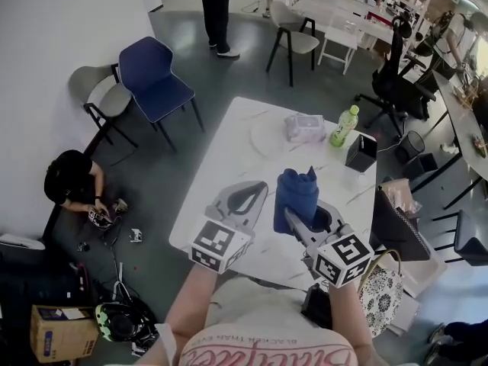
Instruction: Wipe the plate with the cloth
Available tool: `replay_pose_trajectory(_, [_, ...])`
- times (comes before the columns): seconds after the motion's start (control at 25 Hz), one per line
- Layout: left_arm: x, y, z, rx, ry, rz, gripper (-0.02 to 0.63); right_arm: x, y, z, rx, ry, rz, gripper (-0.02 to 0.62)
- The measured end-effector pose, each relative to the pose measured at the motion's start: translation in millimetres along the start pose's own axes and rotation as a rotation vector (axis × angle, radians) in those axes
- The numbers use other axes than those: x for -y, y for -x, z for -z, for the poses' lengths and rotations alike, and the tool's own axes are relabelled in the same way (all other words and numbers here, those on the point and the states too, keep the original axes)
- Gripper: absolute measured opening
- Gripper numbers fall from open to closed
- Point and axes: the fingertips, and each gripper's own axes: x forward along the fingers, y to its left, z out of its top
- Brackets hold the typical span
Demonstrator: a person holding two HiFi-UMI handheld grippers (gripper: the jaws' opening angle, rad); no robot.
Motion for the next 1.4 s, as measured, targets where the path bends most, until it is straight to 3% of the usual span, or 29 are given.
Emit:
replay_pose_trajectory(0.32, [-17.0,-34.3,9.5,-0.006,0.037,0.001,0.003,31.6,-19.1,3.4,-0.032,-0.002,0.004,0.123])
replay_pose_trajectory(0.64, [-44.4,-65.7,37.8,-0.075,0.104,-0.075,0.005,64.3,-34.5,8.4,-0.043,-0.024,-0.001,0.123])
replay_pose_trajectory(0.96, [-80.4,-106.4,62.4,-0.139,0.169,-0.09,0.009,105.0,-66.6,20.0,-0.076,-0.061,0.005,0.123])
replay_pose_trajectory(1.08, [-96.4,-123.4,78.7,-0.17,0.211,-0.091,0.073,119.6,-83.7,26.7,-0.094,-0.072,0.005,0.123])
replay_pose_trajectory(1.24, [-121.1,-139.3,104.0,-0.217,0.278,-0.102,0.104,134.9,-110.1,31.4,-0.122,-0.083,0.006,0.123])
replay_pose_trajectory(1.4, [-148.8,-159.2,131.5,-0.251,0.402,-0.114,0.159,154.0,-135.8,33.7,-0.141,-0.093,0.014,0.123])
